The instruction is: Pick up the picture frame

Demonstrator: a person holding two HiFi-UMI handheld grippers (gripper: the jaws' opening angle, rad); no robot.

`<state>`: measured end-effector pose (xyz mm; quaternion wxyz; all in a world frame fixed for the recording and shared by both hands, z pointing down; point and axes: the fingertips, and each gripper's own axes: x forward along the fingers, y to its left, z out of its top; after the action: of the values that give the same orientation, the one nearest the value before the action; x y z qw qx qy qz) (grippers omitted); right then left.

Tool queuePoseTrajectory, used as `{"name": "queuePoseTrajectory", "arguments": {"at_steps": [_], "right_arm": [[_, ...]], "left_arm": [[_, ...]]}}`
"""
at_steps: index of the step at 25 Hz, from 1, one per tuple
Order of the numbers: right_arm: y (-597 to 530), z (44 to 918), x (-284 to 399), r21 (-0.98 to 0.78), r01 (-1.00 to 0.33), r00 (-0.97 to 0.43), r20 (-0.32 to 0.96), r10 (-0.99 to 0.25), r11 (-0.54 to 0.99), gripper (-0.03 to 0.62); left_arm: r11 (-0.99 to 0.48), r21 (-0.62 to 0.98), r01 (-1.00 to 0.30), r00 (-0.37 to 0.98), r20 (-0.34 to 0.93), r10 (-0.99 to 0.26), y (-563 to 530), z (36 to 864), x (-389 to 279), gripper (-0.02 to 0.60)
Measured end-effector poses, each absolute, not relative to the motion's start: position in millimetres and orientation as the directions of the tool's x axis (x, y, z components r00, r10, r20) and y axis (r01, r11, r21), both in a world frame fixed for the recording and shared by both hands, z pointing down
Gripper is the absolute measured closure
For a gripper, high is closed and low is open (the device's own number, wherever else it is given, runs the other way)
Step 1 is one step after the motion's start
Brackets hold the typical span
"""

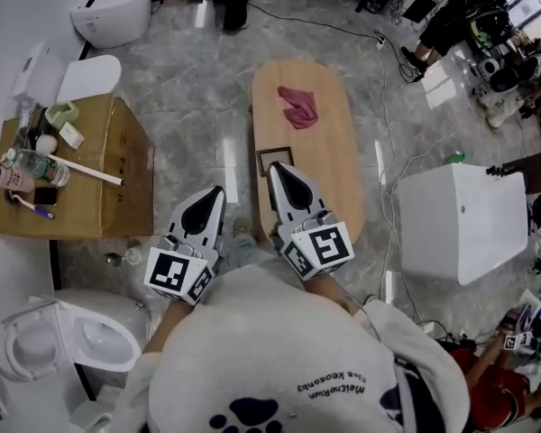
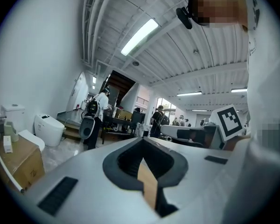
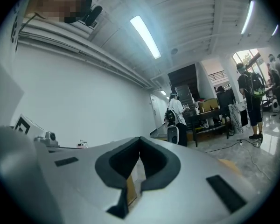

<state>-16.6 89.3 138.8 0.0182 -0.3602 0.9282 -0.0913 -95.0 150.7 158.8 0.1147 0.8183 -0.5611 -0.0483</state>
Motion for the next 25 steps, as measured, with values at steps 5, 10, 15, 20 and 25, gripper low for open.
{"name": "queuePoseTrajectory", "arguments": {"at_steps": [5, 10, 15, 20, 25], "right_arm": [[40.5, 144.1, -9.6, -0.189, -0.656, -0.749, 0.045, -0.661, 0.73, 0.586], [8.7, 159.2, -1.2, -0.214, -0.661, -0.743, 0.058, -0.666, 0.719, 0.586], [-13.3, 174.2, 10.2, -0.24, -0.694, -0.712, 0.081, -0.698, 0.679, 0.586], [-17.2, 190.2, 18.8, -0.272, -0.709, -0.694, 0.107, -0.712, 0.651, 0.586], [-28.6, 205.1, 11.1, -0.29, -0.728, -0.673, 0.13, -0.728, 0.621, 0.586]], "left_arm": [[-0.319, 0.254, -0.913, 0.346, 0.069, -0.936, 108.8, 162.5, -89.5, 0.574], [-0.313, 0.251, -0.916, 0.346, 0.097, -0.933, 80.2, 172.6, -85.7, 0.574], [-0.329, 0.255, -0.909, 0.367, 0.117, -0.923, 62.3, 178.5, -84.3, 0.574], [-0.357, 0.259, -0.898, 0.402, 0.148, -0.904, 55.8, 193.2, -80.8, 0.574], [-0.413, 0.261, -0.872, 0.464, 0.175, -0.868, 32.5, 207.9, -87.9, 0.574]]}}
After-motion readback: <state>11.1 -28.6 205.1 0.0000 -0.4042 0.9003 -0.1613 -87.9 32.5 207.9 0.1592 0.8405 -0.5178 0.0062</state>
